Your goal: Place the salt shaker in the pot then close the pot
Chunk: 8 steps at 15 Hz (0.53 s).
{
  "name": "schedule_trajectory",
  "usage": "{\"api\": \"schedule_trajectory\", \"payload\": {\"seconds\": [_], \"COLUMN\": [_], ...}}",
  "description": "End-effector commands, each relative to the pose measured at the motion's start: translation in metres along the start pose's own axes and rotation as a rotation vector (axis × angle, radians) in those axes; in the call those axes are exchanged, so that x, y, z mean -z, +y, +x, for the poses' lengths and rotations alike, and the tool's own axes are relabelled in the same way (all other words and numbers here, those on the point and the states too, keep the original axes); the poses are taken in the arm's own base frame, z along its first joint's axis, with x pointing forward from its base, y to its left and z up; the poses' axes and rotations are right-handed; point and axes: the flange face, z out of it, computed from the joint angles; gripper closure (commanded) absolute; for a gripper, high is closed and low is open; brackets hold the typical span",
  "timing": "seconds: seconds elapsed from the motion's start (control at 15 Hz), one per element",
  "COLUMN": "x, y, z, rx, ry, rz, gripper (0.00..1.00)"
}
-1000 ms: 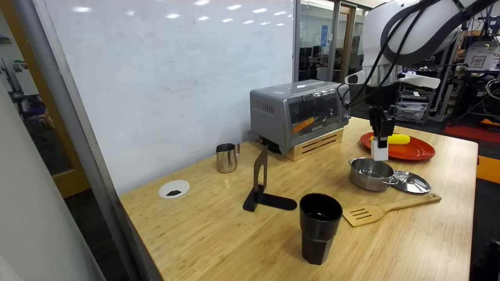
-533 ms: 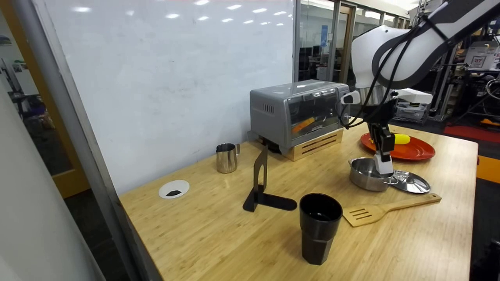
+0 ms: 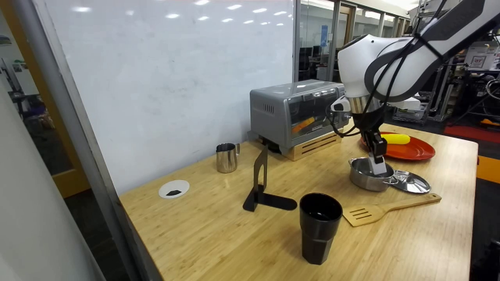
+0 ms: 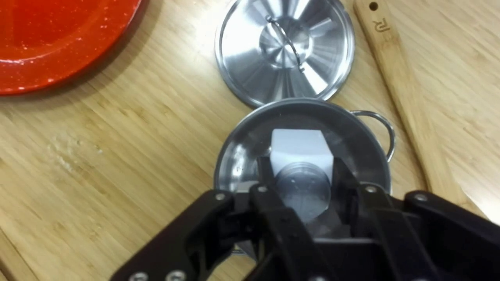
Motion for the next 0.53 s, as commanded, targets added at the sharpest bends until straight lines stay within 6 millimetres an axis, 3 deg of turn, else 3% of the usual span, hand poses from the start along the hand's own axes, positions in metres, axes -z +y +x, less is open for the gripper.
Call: {"api": "schedule_trajectory", "payload": {"seconds": [0.0, 0.47], "x": [-0.004, -0.014], "y": [0.007, 0.0], "z": [0.013, 0.031], "rx": [0.006, 0.047], "ry": [-0.03, -0.083], "rz": [-0.056, -0.122], "gripper": [0.87, 0.87]}}
